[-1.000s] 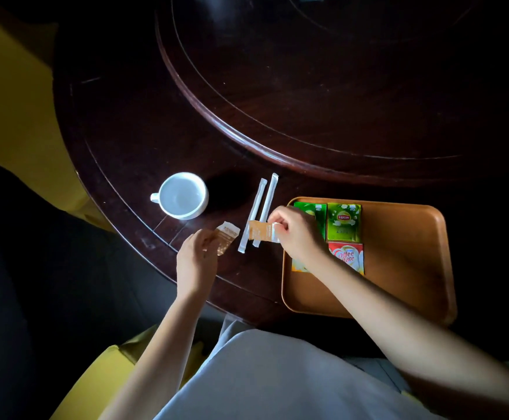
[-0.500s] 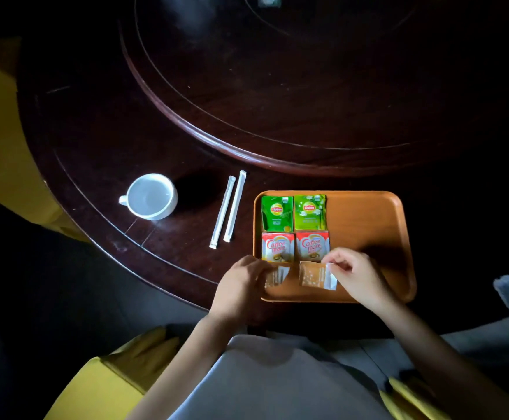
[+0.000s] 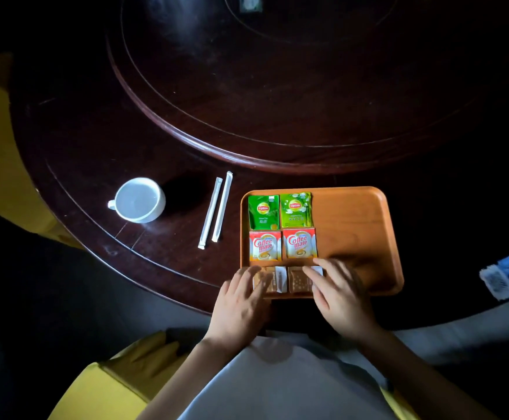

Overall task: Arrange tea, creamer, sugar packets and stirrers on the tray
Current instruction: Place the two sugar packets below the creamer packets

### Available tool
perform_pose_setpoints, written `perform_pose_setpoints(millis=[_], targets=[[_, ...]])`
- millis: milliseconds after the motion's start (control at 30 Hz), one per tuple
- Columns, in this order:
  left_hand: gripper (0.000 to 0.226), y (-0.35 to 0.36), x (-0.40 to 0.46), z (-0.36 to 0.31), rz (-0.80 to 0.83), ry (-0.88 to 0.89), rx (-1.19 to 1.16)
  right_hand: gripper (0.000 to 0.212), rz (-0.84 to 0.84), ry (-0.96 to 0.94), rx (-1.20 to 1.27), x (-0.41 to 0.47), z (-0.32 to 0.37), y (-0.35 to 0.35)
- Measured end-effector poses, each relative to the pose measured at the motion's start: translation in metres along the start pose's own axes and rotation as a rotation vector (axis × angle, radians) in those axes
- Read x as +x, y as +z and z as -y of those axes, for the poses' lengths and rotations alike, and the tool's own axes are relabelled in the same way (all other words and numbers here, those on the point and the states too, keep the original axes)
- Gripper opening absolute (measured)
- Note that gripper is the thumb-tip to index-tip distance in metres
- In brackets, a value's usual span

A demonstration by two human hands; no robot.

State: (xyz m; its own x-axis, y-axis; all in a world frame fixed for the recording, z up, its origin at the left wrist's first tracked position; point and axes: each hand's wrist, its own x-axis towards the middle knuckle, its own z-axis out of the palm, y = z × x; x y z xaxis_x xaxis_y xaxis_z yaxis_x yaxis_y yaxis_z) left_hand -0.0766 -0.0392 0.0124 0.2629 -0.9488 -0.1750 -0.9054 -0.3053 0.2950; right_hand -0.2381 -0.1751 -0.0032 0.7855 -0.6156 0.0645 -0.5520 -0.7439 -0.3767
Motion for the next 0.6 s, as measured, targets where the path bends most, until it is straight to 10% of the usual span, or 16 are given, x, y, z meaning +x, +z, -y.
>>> perform_pose_setpoints(millis=[600], targets=[[0.057,0.012,-0.009,-0.001,0.067,0.066,0.167,0.047,0.304,-0.043,-0.158,-0.013,0.018,0.004]])
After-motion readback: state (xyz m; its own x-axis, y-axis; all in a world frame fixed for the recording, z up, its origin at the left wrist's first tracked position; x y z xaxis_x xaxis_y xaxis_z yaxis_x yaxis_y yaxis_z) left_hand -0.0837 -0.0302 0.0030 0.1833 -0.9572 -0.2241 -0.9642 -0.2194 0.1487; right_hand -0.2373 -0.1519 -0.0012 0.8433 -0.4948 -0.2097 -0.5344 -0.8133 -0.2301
